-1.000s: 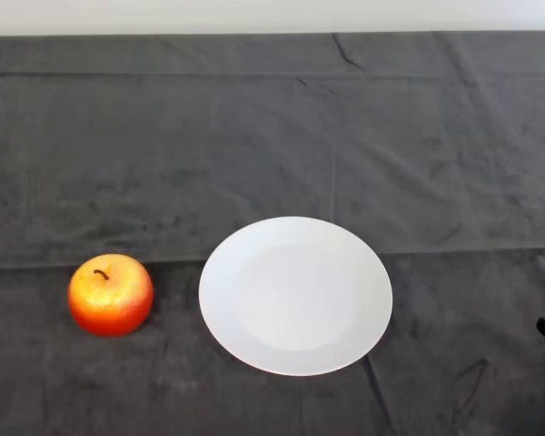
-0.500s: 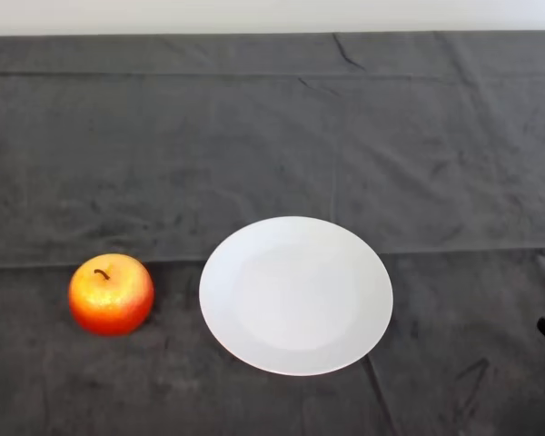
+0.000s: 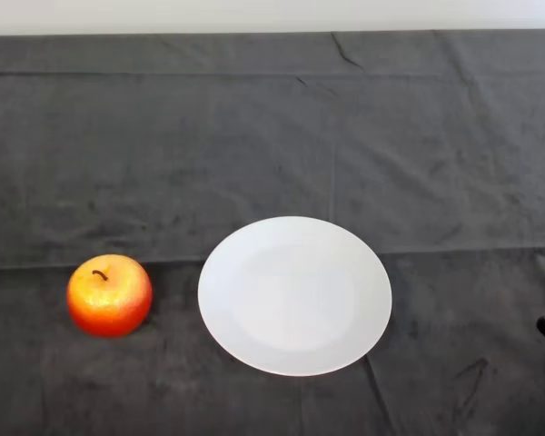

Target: Move the apple to the plate

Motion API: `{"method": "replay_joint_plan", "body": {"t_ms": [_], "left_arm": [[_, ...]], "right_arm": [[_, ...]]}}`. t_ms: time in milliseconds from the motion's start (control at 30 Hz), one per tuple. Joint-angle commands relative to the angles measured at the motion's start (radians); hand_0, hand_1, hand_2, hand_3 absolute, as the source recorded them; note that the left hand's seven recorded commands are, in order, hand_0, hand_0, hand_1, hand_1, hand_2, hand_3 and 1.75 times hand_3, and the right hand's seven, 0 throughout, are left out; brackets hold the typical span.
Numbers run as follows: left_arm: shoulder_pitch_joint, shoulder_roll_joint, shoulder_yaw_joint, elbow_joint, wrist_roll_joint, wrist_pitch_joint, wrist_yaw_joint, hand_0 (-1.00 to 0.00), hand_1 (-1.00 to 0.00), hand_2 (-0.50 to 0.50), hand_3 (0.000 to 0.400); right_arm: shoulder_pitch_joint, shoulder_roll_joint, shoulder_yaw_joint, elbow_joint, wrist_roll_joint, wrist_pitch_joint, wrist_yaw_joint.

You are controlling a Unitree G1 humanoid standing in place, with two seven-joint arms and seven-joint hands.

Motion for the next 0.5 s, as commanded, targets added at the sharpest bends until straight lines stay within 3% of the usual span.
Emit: {"method": "replay_joint_plan", "body": {"t_ms": [33, 267, 500], "left_arm": [[-0.058, 0.047, -0.028, -0.003, 0.022, -0.022, -0.027, 0.00, 0.00, 0.00, 0.000], [-0.055, 0.037, -0.074, -0.064, 0.025, 0.022, -0.154, 0.00, 0.00, 0.00, 0.000], [-0.001, 0.030, -0.109, -0.251, 0.010, 0.129, -0.279, 0.00, 0.00, 0.00, 0.000]], "right_arm": [[0.002, 0.018, 0.0038, 0.047, 0.0277, 0.030, 0.0067], [0.003, 0.018, 0.0033, 0.047, 0.0273, 0.030, 0.0070], [0.003, 0.019, 0.0011, 0.046, 0.0252, 0.031, 0.0083]]}}
